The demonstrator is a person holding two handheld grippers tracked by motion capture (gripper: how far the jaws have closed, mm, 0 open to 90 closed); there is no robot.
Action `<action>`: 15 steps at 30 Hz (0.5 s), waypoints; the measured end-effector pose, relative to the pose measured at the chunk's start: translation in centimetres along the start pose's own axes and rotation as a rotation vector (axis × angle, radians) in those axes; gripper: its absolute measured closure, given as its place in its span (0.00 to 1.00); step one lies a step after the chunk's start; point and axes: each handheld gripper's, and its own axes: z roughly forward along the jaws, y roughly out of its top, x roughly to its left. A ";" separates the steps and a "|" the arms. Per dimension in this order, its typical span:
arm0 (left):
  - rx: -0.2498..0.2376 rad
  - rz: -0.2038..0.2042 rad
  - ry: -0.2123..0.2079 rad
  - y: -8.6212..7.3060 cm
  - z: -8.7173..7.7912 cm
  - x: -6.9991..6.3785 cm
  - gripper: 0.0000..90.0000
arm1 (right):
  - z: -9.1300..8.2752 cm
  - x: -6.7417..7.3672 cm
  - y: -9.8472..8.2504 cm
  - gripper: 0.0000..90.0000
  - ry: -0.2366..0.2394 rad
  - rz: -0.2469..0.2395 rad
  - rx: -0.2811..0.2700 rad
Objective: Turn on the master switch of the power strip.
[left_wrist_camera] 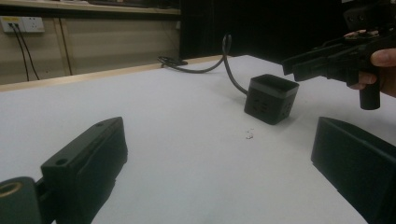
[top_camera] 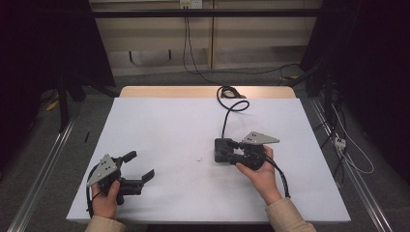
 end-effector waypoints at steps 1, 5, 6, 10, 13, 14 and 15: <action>-0.003 -0.002 0.000 0.0 0.0 0.0 0.04 | 0.0 0.0 0.0 0.57 0.000 -0.001 0.001; -0.004 -0.004 0.002 0.0 0.0 0.0 0.03 | -0.2 0.0 0.1 0.52 0.006 0.003 -0.007; -0.004 -0.004 0.001 0.0 0.0 0.0 0.04 | -0.2 0.0 0.1 0.51 0.009 0.002 -0.007; -0.003 -0.007 0.000 0.0 0.1 0.1 0.04 | -0.2 0.0 0.1 0.44 0.017 0.000 -0.006; -0.003 -0.004 -0.002 0.0 0.2 0.1 0.04 | -0.2 0.1 0.0 0.39 0.023 -0.003 0.001; -0.003 -0.004 -0.003 0.0 0.2 0.0 0.04 | -0.2 0.1 0.0 0.38 0.026 -0.005 0.004; -0.003 -0.006 -0.004 0.0 0.2 0.0 0.04 | -0.3 0.1 0.0 0.37 0.024 -0.006 0.005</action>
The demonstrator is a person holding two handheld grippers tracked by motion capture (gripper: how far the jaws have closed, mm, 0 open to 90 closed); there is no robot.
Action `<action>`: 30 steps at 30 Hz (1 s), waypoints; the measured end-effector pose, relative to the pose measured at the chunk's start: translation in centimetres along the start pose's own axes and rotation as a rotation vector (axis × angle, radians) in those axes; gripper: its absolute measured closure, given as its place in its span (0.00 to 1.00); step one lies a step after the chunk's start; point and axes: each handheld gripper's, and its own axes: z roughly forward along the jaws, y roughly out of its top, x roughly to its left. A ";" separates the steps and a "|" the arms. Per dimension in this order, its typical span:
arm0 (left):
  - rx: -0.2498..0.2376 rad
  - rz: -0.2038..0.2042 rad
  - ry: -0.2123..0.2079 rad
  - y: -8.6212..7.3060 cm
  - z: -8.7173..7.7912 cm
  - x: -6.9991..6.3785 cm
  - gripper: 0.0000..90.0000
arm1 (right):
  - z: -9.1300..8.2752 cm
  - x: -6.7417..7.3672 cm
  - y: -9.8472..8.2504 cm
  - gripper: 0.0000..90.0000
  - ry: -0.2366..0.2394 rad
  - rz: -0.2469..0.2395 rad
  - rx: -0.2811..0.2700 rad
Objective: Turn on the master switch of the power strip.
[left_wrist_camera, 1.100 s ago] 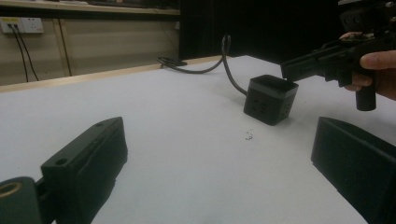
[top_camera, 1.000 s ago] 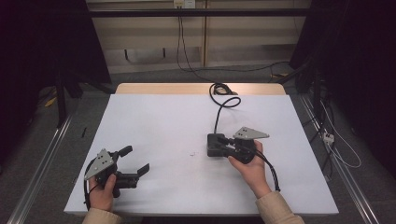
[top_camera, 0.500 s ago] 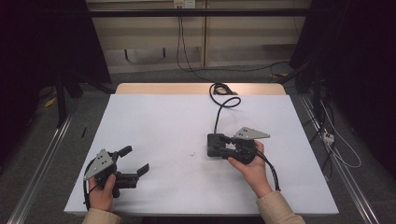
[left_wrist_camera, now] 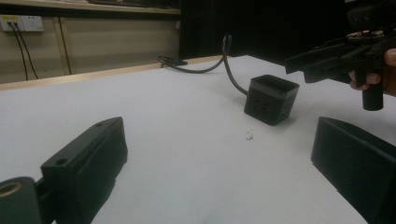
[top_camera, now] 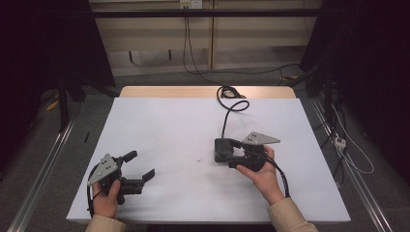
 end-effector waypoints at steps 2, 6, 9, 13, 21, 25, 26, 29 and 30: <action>-0.001 -0.001 0.001 0.0 0.0 0.0 0.04 | -0.1 0.0 0.0 0.35 0.004 -0.004 0.001; 0.002 0.001 0.001 0.0 0.0 0.1 0.04 | -0.3 0.0 -0.1 0.32 0.010 0.003 -0.001; -0.003 -0.001 -0.006 0.0 0.2 0.0 0.04 | -0.6 -0.1 -0.3 0.31 0.013 0.000 0.000; 0.003 0.000 -0.005 0.0 0.2 0.0 0.04 | -0.9 -0.1 -0.5 0.26 0.012 -0.003 0.016; -0.002 0.000 -0.006 0.1 0.2 0.0 0.04 | -1.5 -0.4 -1.1 0.24 0.019 0.005 0.019; -0.002 -0.002 -0.006 0.1 0.2 0.0 0.04 | -2.0 -0.7 -1.3 0.24 0.022 0.012 0.012; 0.000 -0.001 -0.005 0.1 0.2 0.0 0.04 | -2.2 -0.8 -1.4 0.24 0.019 0.007 0.014; -0.002 0.002 -0.006 0.1 0.2 0.1 0.04 | -2.5 -1.0 -1.6 0.23 0.018 0.013 0.007; 0.001 0.002 -0.005 0.1 0.2 0.1 0.04 | -2.5 -1.0 -1.6 0.23 0.016 0.016 0.004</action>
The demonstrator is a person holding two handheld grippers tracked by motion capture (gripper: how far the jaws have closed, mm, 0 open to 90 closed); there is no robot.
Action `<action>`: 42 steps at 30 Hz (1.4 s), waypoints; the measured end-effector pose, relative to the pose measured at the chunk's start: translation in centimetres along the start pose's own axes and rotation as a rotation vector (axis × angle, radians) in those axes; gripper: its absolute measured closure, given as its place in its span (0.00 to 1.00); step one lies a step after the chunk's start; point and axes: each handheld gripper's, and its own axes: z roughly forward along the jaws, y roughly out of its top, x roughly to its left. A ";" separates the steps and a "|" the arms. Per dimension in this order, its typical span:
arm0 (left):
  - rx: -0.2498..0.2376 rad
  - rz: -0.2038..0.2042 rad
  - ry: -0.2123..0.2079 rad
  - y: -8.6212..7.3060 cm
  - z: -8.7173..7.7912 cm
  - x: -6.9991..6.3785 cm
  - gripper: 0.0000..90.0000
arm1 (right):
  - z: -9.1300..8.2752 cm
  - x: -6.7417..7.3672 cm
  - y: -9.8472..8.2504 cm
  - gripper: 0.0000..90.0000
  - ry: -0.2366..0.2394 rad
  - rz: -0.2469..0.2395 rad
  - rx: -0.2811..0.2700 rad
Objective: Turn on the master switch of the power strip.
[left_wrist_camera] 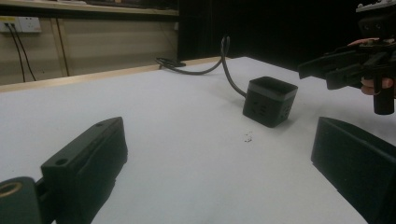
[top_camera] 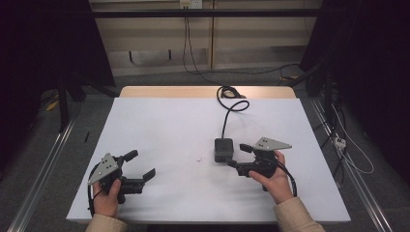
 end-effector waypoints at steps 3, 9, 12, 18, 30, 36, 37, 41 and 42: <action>-0.001 0.001 -0.002 0.0 0.0 0.0 0.04 | -0.1 -0.1 -0.1 0.23 -0.003 -0.003 -0.003; -0.005 -0.002 -0.003 0.0 0.0 0.0 0.04 | -0.5 -0.2 -0.4 0.23 -0.013 -0.009 0.008; -0.009 -0.005 -0.002 0.0 0.0 0.0 0.04 | -0.6 -0.3 -0.6 0.22 -0.006 -0.003 0.007; -0.008 -0.005 -0.002 0.0 0.0 0.0 0.04 | -1.1 -0.6 -0.9 0.22 -0.015 -0.012 0.012; -0.008 -0.005 -0.002 0.0 0.0 0.0 0.04 | -2.0 -1.2 -1.6 0.22 -0.023 0.000 0.011; -0.009 -0.004 -0.001 0.0 0.0 0.0 0.04 | -2.6 -1.6 -2.1 0.22 -0.036 -0.012 0.025; -0.008 -0.004 -0.001 0.0 0.0 0.0 0.04 | -2.7 -1.7 -2.2 0.22 -0.039 -0.012 0.025; -0.007 -0.004 0.000 0.0 0.0 0.0 0.04 | -3.2 -1.8 -2.5 0.22 -0.048 -0.015 0.031; -0.007 -0.004 0.000 0.0 0.0 0.0 0.04 | -3.3 -1.9 -2.6 0.22 -0.051 -0.020 0.033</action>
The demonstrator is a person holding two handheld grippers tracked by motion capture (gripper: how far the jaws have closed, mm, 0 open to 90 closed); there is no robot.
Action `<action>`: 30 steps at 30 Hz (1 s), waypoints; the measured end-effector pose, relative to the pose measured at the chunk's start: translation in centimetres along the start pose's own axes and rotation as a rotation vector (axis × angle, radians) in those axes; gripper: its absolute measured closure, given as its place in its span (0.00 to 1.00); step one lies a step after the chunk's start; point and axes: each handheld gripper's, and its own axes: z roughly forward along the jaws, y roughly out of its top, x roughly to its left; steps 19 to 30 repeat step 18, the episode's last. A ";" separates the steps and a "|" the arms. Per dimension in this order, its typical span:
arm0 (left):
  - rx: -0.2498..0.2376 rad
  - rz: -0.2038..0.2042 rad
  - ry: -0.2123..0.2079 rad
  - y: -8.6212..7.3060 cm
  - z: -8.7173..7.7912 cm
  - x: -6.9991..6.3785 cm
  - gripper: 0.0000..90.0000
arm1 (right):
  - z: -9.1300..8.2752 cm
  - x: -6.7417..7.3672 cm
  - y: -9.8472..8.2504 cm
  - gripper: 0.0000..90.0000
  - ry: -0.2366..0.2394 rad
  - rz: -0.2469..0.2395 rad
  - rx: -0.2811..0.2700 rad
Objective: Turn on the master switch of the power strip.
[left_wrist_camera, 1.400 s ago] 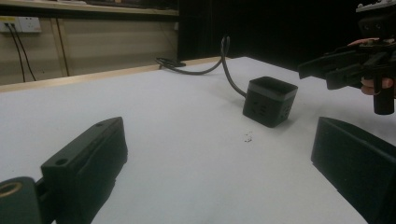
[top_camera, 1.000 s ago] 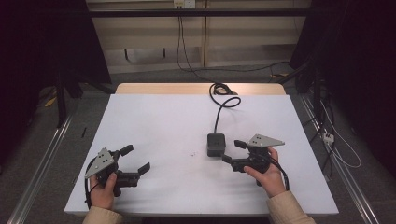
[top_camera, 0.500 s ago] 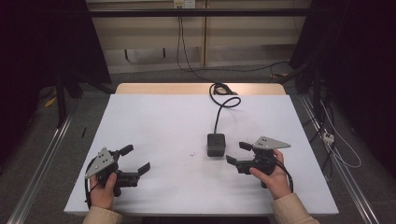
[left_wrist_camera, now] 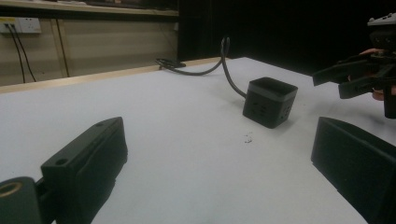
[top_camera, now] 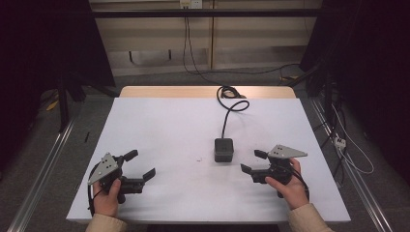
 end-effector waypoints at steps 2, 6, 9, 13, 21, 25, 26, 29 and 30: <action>0.000 0.000 0.000 0.0 0.0 0.0 0.03 | -0.2 -0.1 -0.2 0.22 -0.003 -0.004 -0.002; 0.001 0.000 0.001 0.0 0.0 0.0 0.03 | -0.6 -0.1 -0.6 0.22 -0.008 -0.011 0.003; 0.001 0.000 0.001 0.0 0.0 0.0 0.04 | -1.0 -0.2 -0.9 0.22 -0.011 -0.017 0.004; 0.005 0.003 0.002 0.0 0.0 0.0 0.04 | -1.6 -0.4 -1.3 0.22 -0.019 -0.011 -0.005; 0.007 0.007 0.005 0.0 0.1 0.0 0.04 | -1.9 -0.6 -1.7 0.22 -0.020 -0.009 -0.008; 0.007 0.007 0.005 0.0 0.1 0.0 0.04 | -1.9 -0.6 -1.7 0.22 -0.020 -0.009 -0.008; 0.007 0.007 0.005 0.0 0.1 0.0 0.04 | -1.9 -0.6 -1.7 0.22 -0.020 -0.009 -0.008; 0.007 0.007 0.005 0.0 0.1 0.0 0.04 | -1.9 -0.6 -1.7 0.22 -0.020 -0.009 -0.008; 0.007 0.007 0.005 0.0 0.1 0.0 0.04 | -1.9 -0.6 -1.7 0.22 -0.020 -0.009 -0.008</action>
